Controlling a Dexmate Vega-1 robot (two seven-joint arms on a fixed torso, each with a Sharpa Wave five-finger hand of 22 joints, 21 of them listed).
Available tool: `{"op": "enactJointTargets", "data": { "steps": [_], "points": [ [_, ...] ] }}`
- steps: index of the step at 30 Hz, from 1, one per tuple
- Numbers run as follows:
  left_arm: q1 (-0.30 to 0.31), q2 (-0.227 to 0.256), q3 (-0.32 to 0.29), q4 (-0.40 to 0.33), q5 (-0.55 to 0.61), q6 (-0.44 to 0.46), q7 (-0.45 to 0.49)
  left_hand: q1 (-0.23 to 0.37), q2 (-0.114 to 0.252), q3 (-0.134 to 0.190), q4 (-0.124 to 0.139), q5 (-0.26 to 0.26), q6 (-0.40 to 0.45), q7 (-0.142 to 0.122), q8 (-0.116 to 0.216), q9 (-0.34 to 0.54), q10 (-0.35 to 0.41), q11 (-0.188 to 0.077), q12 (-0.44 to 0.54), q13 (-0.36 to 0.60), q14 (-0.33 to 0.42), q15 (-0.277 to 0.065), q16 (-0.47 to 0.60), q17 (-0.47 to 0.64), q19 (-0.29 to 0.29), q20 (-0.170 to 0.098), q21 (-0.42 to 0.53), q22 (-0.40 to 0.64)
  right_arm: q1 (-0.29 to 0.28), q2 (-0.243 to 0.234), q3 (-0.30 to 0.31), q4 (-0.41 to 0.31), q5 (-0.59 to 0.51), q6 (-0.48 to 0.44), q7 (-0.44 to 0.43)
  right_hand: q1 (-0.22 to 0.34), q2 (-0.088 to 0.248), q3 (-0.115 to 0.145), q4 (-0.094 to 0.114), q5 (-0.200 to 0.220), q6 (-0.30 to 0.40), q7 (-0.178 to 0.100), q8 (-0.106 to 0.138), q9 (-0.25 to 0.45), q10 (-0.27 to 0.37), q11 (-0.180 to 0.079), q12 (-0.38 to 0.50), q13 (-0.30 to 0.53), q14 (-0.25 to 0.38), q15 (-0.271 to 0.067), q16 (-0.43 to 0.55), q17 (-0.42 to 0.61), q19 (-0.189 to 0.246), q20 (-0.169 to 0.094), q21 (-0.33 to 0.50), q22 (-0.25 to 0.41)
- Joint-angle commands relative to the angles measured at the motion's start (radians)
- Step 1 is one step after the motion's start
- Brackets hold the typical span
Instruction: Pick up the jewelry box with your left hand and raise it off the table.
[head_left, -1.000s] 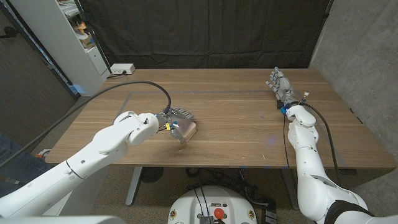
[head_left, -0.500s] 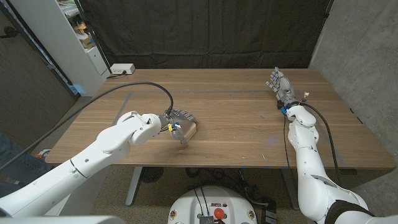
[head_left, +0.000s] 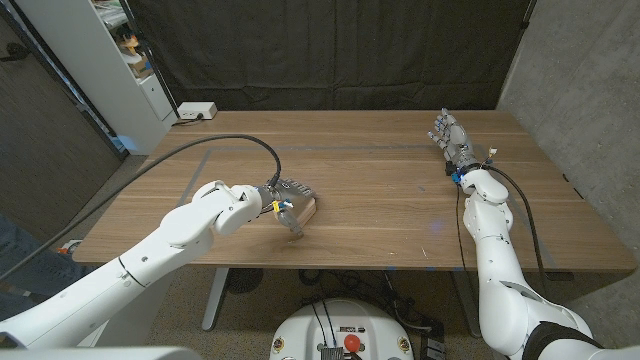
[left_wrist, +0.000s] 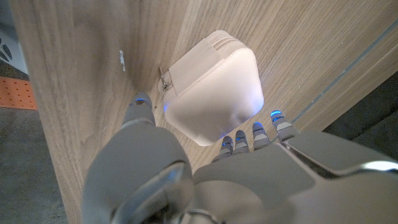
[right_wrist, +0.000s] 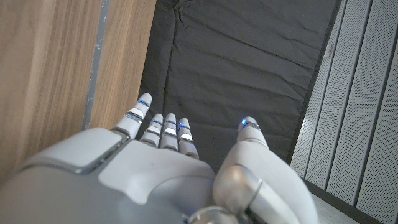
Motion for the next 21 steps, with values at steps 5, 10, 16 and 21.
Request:
{"op": "enactJointTargets", "data": {
  "steps": [5, 10, 16, 21],
  "points": [
    [0.000, -0.028, 0.021, 0.045, -0.026, 0.015, 0.049, 0.066, 0.065, 0.038, -0.025, -0.002, 0.021, -0.010, 0.010, 0.002, 0.024, -0.012, 0.017, 0.005, 0.057, -0.019, 0.018, 0.008, 0.078, 0.001, 0.037, 0.013, 0.002, -0.002, -0.005, 0.014, -0.008, -0.003, -0.005, 0.004, -0.013, -0.005, -0.003, 0.007, 0.003, 0.000, 0.006, 0.003, -0.005, 0.000, 0.007, 0.004, -0.001, 0.008, 0.001, 0.002, 0.004, 0.003, 0.006, 0.004],
    [-0.001, -0.043, 0.029, 0.058, -0.030, 0.027, 0.072, 0.179, 0.110, 0.089, -0.058, -0.046, 0.045, -0.018, 0.016, 0.003, 0.057, -0.038, 0.029, 0.006, 0.125, -0.053, 0.041, 0.022, 0.201, 0.002, 0.090, 0.031, 0.006, -0.004, -0.007, 0.019, -0.010, -0.004, -0.006, 0.003, -0.013, -0.005, -0.003, 0.007, 0.002, -0.001, 0.006, 0.003, -0.005, 0.000, 0.007, 0.004, -0.001, 0.008, 0.001, 0.002, 0.004, 0.003, 0.006, 0.004],
    [-0.009, -0.060, 0.040, 0.071, -0.035, 0.044, 0.083, 0.270, 0.144, 0.136, -0.065, -0.090, 0.056, -0.019, 0.017, 0.004, 0.068, -0.044, 0.033, 0.007, 0.194, -0.070, 0.074, 0.052, 0.312, -0.001, 0.143, 0.046, 0.013, -0.008, -0.007, 0.037, -0.011, 0.001, -0.009, 0.003, -0.013, -0.006, -0.002, 0.007, 0.002, -0.001, 0.006, 0.003, -0.005, 0.000, 0.007, 0.004, -0.001, 0.007, 0.001, 0.002, 0.004, 0.003, 0.006, 0.004],
    [-0.018, -0.071, 0.049, 0.082, -0.044, 0.053, 0.083, 0.304, 0.153, 0.153, -0.064, -0.114, 0.062, -0.022, 0.018, 0.004, 0.077, -0.044, 0.036, 0.009, 0.220, -0.075, 0.091, 0.074, 0.367, -0.001, 0.171, 0.052, 0.021, -0.011, -0.007, 0.055, -0.010, 0.006, -0.009, 0.003, -0.013, -0.006, -0.002, 0.007, 0.002, -0.001, 0.006, 0.003, -0.005, 0.000, 0.007, 0.004, -0.002, 0.008, 0.000, 0.002, 0.003, 0.004, 0.006, 0.004]
  ]
}}
